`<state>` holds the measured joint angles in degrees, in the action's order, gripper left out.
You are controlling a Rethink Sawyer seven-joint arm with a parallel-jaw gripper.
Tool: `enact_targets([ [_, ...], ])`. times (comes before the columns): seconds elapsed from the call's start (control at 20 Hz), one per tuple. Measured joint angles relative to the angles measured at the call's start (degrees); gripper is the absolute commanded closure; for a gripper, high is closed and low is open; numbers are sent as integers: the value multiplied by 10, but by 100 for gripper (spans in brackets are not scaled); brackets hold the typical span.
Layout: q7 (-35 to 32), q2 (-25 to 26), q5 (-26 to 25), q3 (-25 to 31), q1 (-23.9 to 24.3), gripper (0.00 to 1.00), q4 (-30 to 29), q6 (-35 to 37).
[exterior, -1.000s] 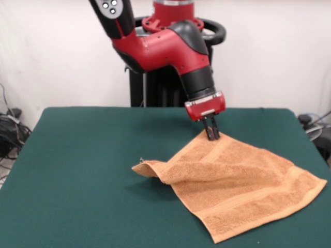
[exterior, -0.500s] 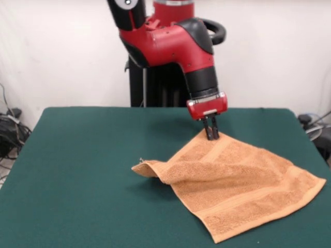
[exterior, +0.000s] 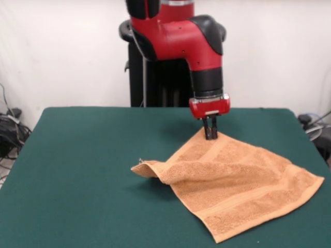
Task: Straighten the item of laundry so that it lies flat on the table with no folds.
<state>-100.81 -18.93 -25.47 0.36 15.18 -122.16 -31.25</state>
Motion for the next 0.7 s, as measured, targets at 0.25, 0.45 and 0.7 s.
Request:
enact_targets([
  [0.25,0,-19,39,-10,-18,100,0,59],
  [0.45,0,-35,91,-31,-38,100,0,143],
  [0.7,0,-39,128,-62,-56,100,0,231],
])
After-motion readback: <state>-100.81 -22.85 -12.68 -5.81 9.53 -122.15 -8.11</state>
